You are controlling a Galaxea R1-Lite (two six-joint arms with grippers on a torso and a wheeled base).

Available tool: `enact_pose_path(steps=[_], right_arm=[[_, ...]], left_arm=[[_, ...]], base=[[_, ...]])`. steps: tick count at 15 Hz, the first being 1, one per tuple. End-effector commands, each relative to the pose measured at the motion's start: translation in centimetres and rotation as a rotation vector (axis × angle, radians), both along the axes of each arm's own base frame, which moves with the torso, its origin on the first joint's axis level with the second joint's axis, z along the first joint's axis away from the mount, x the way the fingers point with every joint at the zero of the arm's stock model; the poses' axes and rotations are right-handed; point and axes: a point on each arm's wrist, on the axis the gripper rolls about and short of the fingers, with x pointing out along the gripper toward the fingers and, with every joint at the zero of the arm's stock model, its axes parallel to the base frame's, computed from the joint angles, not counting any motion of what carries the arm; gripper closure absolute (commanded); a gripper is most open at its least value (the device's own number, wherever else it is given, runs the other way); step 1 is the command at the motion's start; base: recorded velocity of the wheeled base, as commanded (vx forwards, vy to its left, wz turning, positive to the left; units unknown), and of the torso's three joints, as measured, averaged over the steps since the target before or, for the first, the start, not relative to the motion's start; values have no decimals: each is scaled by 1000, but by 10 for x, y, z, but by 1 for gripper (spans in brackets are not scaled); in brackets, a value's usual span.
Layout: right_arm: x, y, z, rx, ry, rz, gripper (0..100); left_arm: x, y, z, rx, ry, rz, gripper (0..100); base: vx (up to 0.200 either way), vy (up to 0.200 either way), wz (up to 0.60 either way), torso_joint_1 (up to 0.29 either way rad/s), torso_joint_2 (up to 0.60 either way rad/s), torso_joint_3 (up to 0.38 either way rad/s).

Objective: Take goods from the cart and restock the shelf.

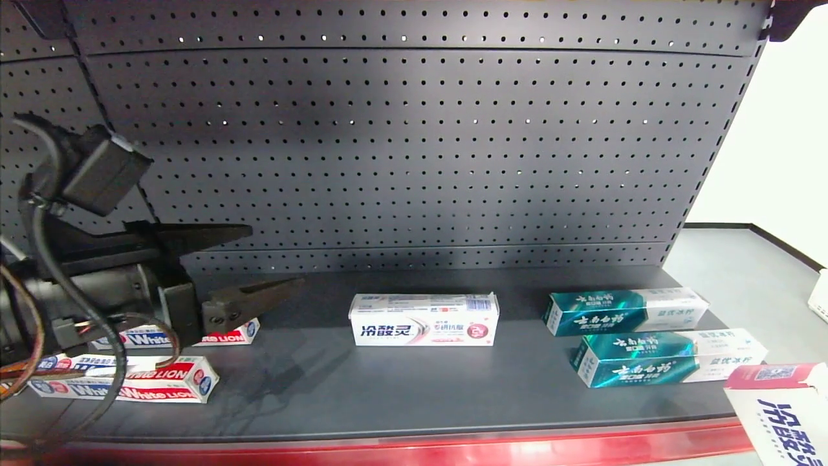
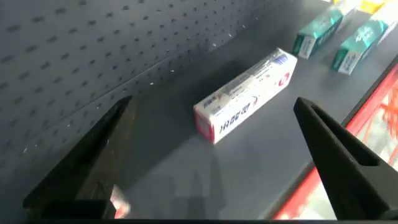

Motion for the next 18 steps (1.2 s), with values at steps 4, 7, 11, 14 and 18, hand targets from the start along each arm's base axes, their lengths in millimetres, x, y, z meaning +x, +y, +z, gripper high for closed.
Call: enact_pose_path(steps=[4,7,11,14,18], right_arm=[[-4,0,-2,15,-9,25,100],[-6,-1,-3,20,-14,29,100],[-6,0,-4,27,-12,50,100],[-5,0,1,33,-26,48,100],[-8,-1,-1,52,-34,36,100]], left_arm=[[25,-16,-17,45,89,-48,0],[35,-22,-29,143,78,-94,0],[62,-30,-37,182,67,-105,0],[80,-34,-36,174,44,-155,0],[100,-33,-46,147,47,-287,0]], base=[[0,0,0,0,0,0],[0,0,0,0,0,0],[0,0,0,0,0,0],[0,0,0,0,0,0],[0,0,0,0,0,0]])
